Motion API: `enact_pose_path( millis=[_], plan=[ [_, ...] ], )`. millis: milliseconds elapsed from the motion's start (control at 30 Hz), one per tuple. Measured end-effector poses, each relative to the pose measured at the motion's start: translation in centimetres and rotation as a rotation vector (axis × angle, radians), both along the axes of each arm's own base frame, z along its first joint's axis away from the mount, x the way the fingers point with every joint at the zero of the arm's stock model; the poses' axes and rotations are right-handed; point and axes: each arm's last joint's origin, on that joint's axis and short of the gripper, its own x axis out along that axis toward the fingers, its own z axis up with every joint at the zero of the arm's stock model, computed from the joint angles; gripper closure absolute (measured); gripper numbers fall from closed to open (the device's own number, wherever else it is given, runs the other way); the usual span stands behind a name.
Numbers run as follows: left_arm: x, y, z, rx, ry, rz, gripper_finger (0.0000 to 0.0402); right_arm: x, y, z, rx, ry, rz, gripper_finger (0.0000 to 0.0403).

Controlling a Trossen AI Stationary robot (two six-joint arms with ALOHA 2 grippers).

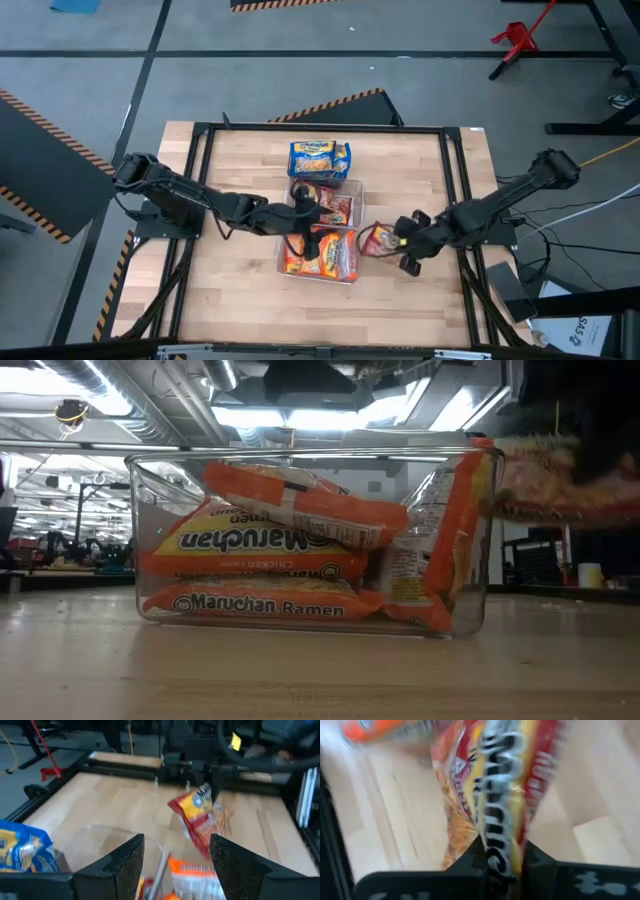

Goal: Sort Maruchan noodles
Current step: Put the red noodle pack into the top transparent bin

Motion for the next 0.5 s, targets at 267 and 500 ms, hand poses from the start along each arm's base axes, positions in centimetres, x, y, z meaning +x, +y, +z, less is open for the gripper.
enact_pose_path(
  millis=[267, 500],
  plan=[
    [1.0, 2.5, 1.5, -0.162, -0.183, 0.073, 0.0182, -2.0, -1.9, 5.2, -0.087, -0.319, -0.144, 0.0384],
    [2.0, 4.4, 2.1, -0.282, -0.337, 0.126, 0.0182, -2.2, -2.6, 8.5, -0.288, -0.473, -0.189, 0.0384]
  ],
)
